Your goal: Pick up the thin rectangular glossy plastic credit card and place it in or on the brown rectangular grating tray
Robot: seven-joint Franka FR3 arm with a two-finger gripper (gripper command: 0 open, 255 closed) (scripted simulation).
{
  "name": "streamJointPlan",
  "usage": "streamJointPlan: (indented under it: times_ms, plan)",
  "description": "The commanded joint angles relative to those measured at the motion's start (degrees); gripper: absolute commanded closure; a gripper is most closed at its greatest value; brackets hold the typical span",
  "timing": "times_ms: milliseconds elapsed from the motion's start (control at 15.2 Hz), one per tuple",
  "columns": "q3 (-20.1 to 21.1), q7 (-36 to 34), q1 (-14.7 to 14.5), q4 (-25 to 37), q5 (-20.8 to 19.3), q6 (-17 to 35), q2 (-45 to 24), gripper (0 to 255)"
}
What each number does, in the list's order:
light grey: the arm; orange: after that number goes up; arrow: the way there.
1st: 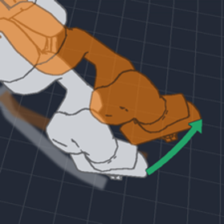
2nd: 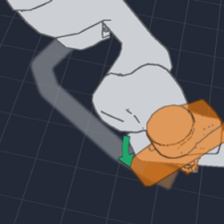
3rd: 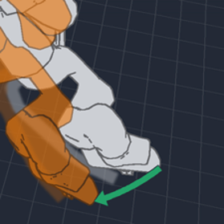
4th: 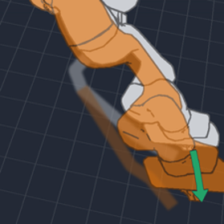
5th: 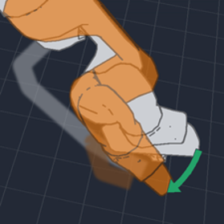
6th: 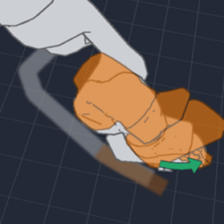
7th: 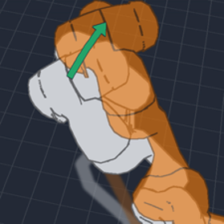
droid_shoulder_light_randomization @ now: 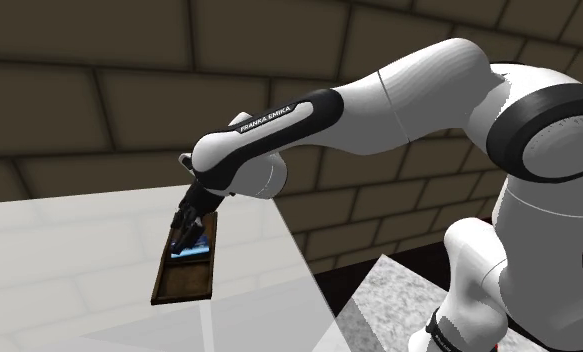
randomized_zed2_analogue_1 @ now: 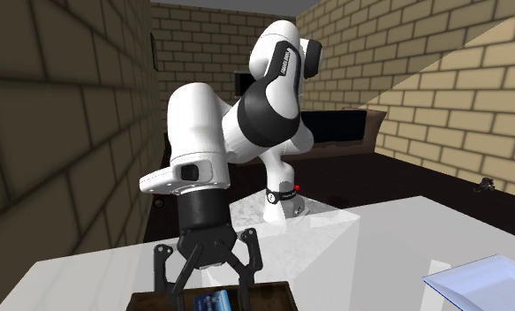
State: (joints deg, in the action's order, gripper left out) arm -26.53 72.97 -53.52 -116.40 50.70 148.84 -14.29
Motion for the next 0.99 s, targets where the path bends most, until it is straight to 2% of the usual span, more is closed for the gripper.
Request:
streamJointPlan:
  times_ms: [0, 198, 462, 924]
  plan:
    - [0.0, 0.0, 0.0, 0.0, 0.0, 0.0, 0.0, 0]
    - [0.0, 0.0, 0.0, 0.0, 0.0, 0.0, 0.0, 0]
    - [-2.74, -4.76, -1.22, -3.52, -7.7, -2.07, 7.57, 0]
    - [-2.64, -4.77, -1.13, -3.52, -7.72, -2.07, 7.57, 0]
